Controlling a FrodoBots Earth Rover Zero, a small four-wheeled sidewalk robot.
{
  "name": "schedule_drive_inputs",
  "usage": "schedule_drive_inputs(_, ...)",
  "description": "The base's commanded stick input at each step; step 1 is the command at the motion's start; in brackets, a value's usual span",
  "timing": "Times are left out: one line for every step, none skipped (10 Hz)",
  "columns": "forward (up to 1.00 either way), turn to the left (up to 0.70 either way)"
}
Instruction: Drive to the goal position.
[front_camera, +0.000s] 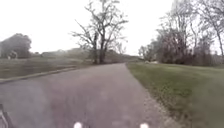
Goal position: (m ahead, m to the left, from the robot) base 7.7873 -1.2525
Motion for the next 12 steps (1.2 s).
schedule_drive_inputs(1.0, 0.0)
schedule_drive_inputs(1.0, 0.0)
schedule_drive_inputs(1.0, 0.0)
schedule_drive_inputs(1.0, 0.0)
schedule_drive_inputs(1.0, 0.0)
schedule_drive_inputs(1.0, 0.0)
schedule_drive_inputs(1.0, 0.0)
schedule_drive_inputs(1.0, 0.0)
schedule_drive_inputs(1.0, 0.0)
schedule_drive_inputs(1.0, 0.0)
schedule_drive_inputs(1.0, 0.0)
schedule_drive_inputs(1.0, 0.0)
